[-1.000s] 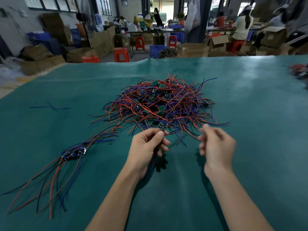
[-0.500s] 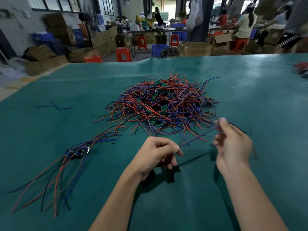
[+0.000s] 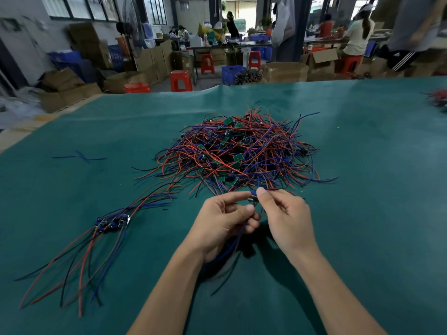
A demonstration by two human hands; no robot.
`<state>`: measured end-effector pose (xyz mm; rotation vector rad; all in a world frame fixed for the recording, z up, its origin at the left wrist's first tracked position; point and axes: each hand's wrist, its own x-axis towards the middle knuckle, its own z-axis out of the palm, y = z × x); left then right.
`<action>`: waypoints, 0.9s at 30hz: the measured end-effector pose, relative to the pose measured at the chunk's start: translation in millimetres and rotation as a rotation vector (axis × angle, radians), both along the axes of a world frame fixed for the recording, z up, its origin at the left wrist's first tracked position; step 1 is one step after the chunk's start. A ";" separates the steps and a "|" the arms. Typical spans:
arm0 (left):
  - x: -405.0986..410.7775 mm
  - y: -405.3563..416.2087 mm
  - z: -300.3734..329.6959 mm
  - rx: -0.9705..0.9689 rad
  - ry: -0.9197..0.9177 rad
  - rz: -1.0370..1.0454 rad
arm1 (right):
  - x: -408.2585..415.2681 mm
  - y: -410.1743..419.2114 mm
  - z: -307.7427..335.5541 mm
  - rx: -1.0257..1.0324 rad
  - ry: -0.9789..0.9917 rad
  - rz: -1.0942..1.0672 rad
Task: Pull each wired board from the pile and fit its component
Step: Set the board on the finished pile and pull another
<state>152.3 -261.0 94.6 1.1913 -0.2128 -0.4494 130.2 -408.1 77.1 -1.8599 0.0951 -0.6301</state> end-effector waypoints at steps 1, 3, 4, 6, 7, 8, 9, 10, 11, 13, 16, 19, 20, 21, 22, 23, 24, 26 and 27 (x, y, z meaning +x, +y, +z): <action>0.4 2.2 2.4 0.008 0.001 0.020 | 0.6 -1.3 -1.1 -0.068 -0.023 -0.025; 1.3 11.2 11.2 0.059 -0.059 0.074 | 1.9 -3.0 -4.4 -0.192 -0.027 -0.060; 2.1 19.5 17.6 0.097 -0.113 0.112 | 3.0 -3.4 -6.1 -0.237 -0.003 -0.067; 3.5 44.8 31.6 0.163 -0.201 0.219 | 4.9 -3.7 -8.8 -0.294 0.062 -0.061; 4.0 61.0 37.0 0.181 -0.220 0.290 | 5.4 -4.2 -9.9 -0.311 0.092 -0.048; 3.3 78.9 40.5 0.202 -0.228 0.366 | 5.4 -3.8 -10.7 -0.326 0.119 -0.030; 1.4 97.1 42.3 0.236 -0.233 0.438 | 4.9 -2.8 -11.7 -0.347 0.143 -0.012; -1.1 113.8 41.9 0.293 -0.237 0.501 | 4.5 -1.8 -12.6 -0.372 0.168 0.001; -3.0 129.4 39.0 0.386 -0.235 0.562 | 4.1 -1.3 -13.2 -0.392 0.191 0.006; -4.6 155.6 29.4 0.663 -0.221 0.671 | 4.5 -1.0 -13.5 -0.417 0.219 -0.004; -2.1 178.9 23.6 1.298 -0.296 0.746 | 4.7 -0.3 -14.4 -0.452 0.235 -0.020; 1.4 157.3 27.8 1.475 -0.492 0.804 | 5.0 -0.1 -14.2 -0.454 0.245 -0.029; 3.8 138.0 28.5 1.389 -0.575 0.777 | 5.0 -0.1 -14.4 -0.455 0.247 -0.029; 7.5 115.2 28.4 1.298 -0.640 0.717 | 5.0 0.1 -14.1 -0.456 0.247 -0.027; 13.9 90.6 25.9 1.228 -0.679 0.638 | 4.8 0.5 -13.8 -0.456 0.246 -0.024; 22.3 65.8 22.5 1.195 -0.693 0.559 | 4.7 0.7 -13.5 -0.459 0.244 -0.020; 32.1 41.7 18.7 1.193 -0.694 0.489 | 4.7 0.4 -13.2 -0.467 0.243 -0.020; 50.3 3.9 11.0 1.303 -0.698 0.371 | 4.5 -0.2 -12.5 -0.482 0.238 -0.023; 56.7 -8.5 7.3 1.379 -0.715 0.332 | 4.3 -0.4 -12.2 -0.480 0.236 -0.019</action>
